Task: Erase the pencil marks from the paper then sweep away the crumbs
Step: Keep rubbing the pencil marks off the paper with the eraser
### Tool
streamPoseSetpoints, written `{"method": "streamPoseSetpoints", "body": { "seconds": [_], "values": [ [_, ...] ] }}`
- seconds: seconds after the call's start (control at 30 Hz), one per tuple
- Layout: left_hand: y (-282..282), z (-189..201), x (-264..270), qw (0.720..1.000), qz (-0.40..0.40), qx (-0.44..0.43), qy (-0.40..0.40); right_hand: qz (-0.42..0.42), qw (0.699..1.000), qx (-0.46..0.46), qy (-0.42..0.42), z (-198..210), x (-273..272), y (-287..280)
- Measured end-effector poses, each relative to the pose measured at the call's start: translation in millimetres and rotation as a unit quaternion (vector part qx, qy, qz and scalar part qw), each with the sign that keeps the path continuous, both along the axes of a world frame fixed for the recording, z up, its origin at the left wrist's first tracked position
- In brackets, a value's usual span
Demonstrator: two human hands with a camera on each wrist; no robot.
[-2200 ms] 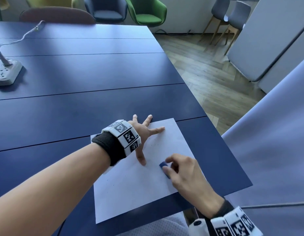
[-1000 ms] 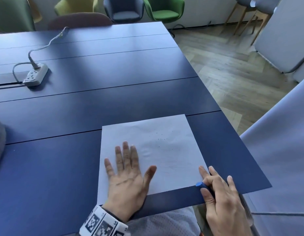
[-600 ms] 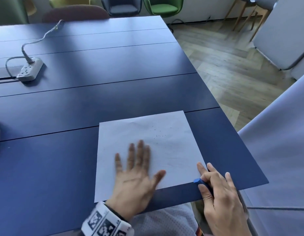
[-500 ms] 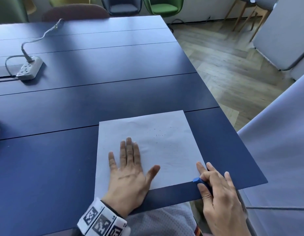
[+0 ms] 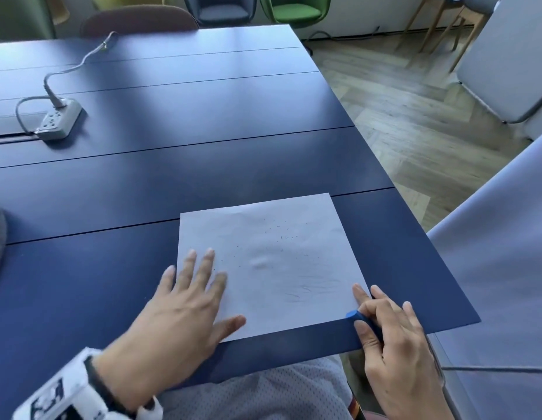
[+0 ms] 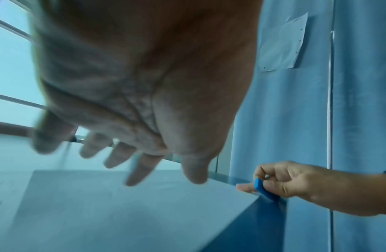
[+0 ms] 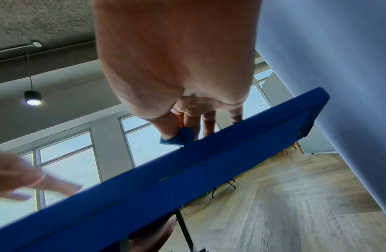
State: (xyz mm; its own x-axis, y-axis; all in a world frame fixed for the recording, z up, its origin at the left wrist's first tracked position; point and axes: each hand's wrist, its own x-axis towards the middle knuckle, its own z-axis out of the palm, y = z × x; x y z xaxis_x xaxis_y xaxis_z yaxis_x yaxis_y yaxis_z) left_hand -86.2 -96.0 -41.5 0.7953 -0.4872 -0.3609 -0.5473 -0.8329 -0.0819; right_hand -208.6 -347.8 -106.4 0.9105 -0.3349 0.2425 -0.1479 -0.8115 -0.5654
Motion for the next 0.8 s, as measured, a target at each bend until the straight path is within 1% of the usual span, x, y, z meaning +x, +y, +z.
{"method": "streamPoseSetpoints", "body": {
  "seconds": [0.03, 0.07, 0.13, 0.2, 0.23, 0.27, 0.33, 0.4, 0.43, 0.5, 0.57, 0.67, 0.8],
  "values": [
    [-7.0, 14.5, 10.8, 0.998, -0.031, -0.006, 0.053, 0.0, 1.0, 0.003, 0.007, 2.0, 0.4, 0.6],
    [-13.5, 24.5, 22.8, 0.994, -0.063, -0.034, 0.078, -0.001, 1.0, 0.007, 0.015, 3.9, 0.9, 1.0],
    [-33.6, 32.5, 49.6, 0.985, -0.113, -0.072, 0.107, -0.004, 0.999, 0.017, 0.031, 7.3, 1.3, 1.9],
    [-58.5, 25.7, 73.4, 0.975, -0.161, -0.098, 0.115, -0.004, 0.999, 0.023, 0.043, 9.5, 0.9, 2.1],
    [-70.7, 21.1, 82.3, 0.972, -0.177, -0.09, 0.127, -0.005, 0.998, 0.026, 0.051, 11.0, 1.1, 3.1],
    [-81.3, 16.0, 89.5, 0.97, -0.188, -0.065, 0.142, -0.01, 0.998, 0.029, 0.057, 12.8, 1.4, 5.0],
    [-98.1, 8.3, 98.3, 0.966, -0.198, 0.007, 0.166, -0.04, 0.998, 0.025, 0.049, 17.8, 3.7, 9.8],
    [-106.8, 3.7, 102.0, 0.962, -0.209, 0.053, 0.168, -0.072, 0.997, 0.023, 0.022, 27.4, 9.4, 14.5],
    [-108.2, 3.1, 102.5, 0.961, -0.212, 0.059, 0.165, -0.079, 0.996, 0.034, 0.017, 32.6, 13.2, 16.6],
    [-108.5, 3.7, 102.8, 0.96, -0.221, 0.062, 0.157, -0.086, 0.993, 0.079, 0.035, 41.7, 23.0, 19.1],
    [-107.6, 4.0, 103.5, 0.96, -0.231, 0.061, 0.144, -0.085, 0.989, 0.101, 0.066, 50.5, 36.2, 19.1],
    [-106.0, 4.3, 103.3, 0.964, -0.232, 0.058, 0.12, -0.077, 0.99, 0.09, 0.08, 58.5, 58.4, 15.1],
    [-99.9, 3.9, 102.0, 0.965, -0.228, 0.052, 0.117, -0.028, 0.99, 0.049, 0.127, 59.2, 83.5, 6.1]
  ]
}}
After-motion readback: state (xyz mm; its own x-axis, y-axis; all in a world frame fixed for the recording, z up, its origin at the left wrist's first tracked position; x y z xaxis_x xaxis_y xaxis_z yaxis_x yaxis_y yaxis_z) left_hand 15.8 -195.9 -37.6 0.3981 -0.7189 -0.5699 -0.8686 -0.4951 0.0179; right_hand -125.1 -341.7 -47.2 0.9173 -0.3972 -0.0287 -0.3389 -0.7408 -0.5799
